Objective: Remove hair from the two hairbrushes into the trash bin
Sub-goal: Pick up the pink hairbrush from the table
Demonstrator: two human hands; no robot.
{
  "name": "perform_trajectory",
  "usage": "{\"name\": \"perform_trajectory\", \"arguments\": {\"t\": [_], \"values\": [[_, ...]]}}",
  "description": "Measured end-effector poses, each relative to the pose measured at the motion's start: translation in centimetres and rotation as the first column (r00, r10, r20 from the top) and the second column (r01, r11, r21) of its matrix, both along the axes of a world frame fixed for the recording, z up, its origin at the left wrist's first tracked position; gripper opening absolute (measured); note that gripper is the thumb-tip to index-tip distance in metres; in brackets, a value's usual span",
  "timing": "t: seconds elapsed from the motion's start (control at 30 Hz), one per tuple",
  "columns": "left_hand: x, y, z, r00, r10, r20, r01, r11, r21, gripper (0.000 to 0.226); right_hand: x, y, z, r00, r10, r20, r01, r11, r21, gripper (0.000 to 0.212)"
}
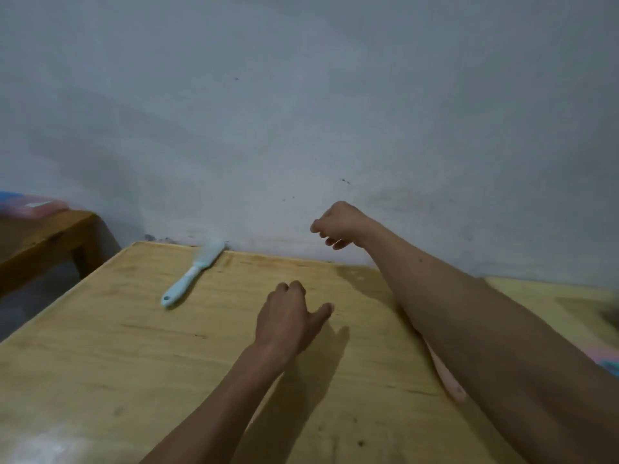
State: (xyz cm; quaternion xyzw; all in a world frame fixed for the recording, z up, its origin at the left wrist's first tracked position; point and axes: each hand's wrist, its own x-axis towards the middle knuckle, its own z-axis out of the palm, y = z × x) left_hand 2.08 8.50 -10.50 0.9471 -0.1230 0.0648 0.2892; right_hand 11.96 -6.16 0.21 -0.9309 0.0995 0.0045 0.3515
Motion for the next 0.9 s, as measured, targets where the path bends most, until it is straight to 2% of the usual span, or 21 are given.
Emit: {"name": "perform_trajectory", "arguments": {"t": [0.13, 0.23, 0.43, 0.63, 0.67, 0.77, 0.8, 0.9], "values": [[-4.2, -5.5, -0.1, 0.99, -0.131, -0.045, 0.131, 0.991, 0.012, 0.067, -4.9, -5.9, 0.5, 0.998, -0.039, -0.038, 0.03, 0.976, -0.218, 0.038], [-6.9, -9.0, -0.3, 0.976, -0.2, -0.089, 0.204, 0.978, 0.034, 0.06, -8.2, -9.2, 0.1, 0.992, -0.103, -0.078, 0.071, 0.939, -0.336, 0.056], [-10.3, -13.6, -1.0, 0.959, -0.233, -0.163, 0.245, 0.968, 0.057, 0.067, -11.4, -12.5, -2.4, 0.968, -0.177, -0.178, 0.11, 0.936, -0.336, 0.078], [-10.6, -16.2, -1.4, 0.961, -0.212, -0.175, 0.225, 0.973, 0.058, 0.053, -11.6, -12.4, -5.8, 0.936, -0.254, -0.245, 0.173, 0.936, -0.308, 0.103], [-10.4, -16.3, -1.4, 0.958, -0.222, -0.18, 0.235, 0.971, 0.052, 0.049, -11.5, -12.3, -6.1, 0.937, -0.238, -0.257, 0.145, 0.931, -0.334, 0.097], [-9.8, -16.2, -1.4, 0.949, -0.216, -0.231, 0.224, 0.975, 0.01, 0.042, -11.2, -11.8, -6.7, 0.95, -0.18, -0.254, 0.074, 0.923, -0.378, 0.04], [-9.6, -16.0, -1.4, 0.939, -0.21, -0.271, 0.208, 0.977, -0.036, 0.036, -11.1, -11.4, -6.6, 0.952, -0.168, -0.257, 0.063, 0.927, -0.371, 0.029], [-8.4, -14.7, -1.2, 0.888, -0.215, -0.407, 0.129, 0.965, -0.229, 0.027, -10.7, -10.1, -6.0, 0.959, -0.154, -0.236, 0.077, 0.949, -0.306, 0.022]]}}
